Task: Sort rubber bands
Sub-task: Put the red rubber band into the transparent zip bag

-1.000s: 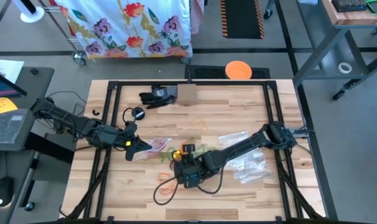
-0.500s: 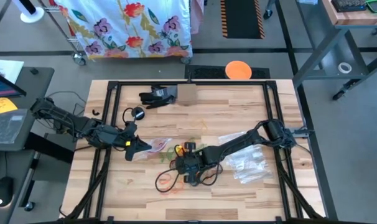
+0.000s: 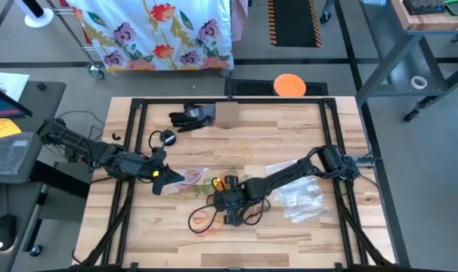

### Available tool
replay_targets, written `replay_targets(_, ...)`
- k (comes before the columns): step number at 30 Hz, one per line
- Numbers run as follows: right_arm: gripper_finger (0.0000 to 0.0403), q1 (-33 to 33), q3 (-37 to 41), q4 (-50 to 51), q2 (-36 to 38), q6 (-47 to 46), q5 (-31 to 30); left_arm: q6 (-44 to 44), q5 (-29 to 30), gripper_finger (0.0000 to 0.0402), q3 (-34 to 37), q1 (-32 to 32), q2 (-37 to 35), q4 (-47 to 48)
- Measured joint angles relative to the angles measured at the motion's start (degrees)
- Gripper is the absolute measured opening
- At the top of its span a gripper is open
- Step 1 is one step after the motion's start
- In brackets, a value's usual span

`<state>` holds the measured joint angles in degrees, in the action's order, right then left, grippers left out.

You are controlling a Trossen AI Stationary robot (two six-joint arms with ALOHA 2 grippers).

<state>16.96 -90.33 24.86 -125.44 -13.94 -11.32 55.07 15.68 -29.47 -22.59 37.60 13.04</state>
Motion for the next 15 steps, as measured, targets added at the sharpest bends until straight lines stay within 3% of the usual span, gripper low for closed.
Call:
replay_targets(3, 0.0002, -0.1, 0.1, -0.2, -0.6, -0.6, 0.3, 0.0, 0.0, 0.0, 0.0, 0.0, 0.0, -0.1)
replay_targets(8, 0.0001, 1.0, -0.7, 1.2, -0.2, -0.6, -4.9, 0.0, 0.0, 0.0, 0.0, 0.0, 0.0, 0.0)
replay_targets(15, 0.0001, 3.7, -8.6, 9.1, 0.8, 2.4, -12.5, 0.0, 0.0, 0.0, 0.0, 0.0, 0.0, 0.0)
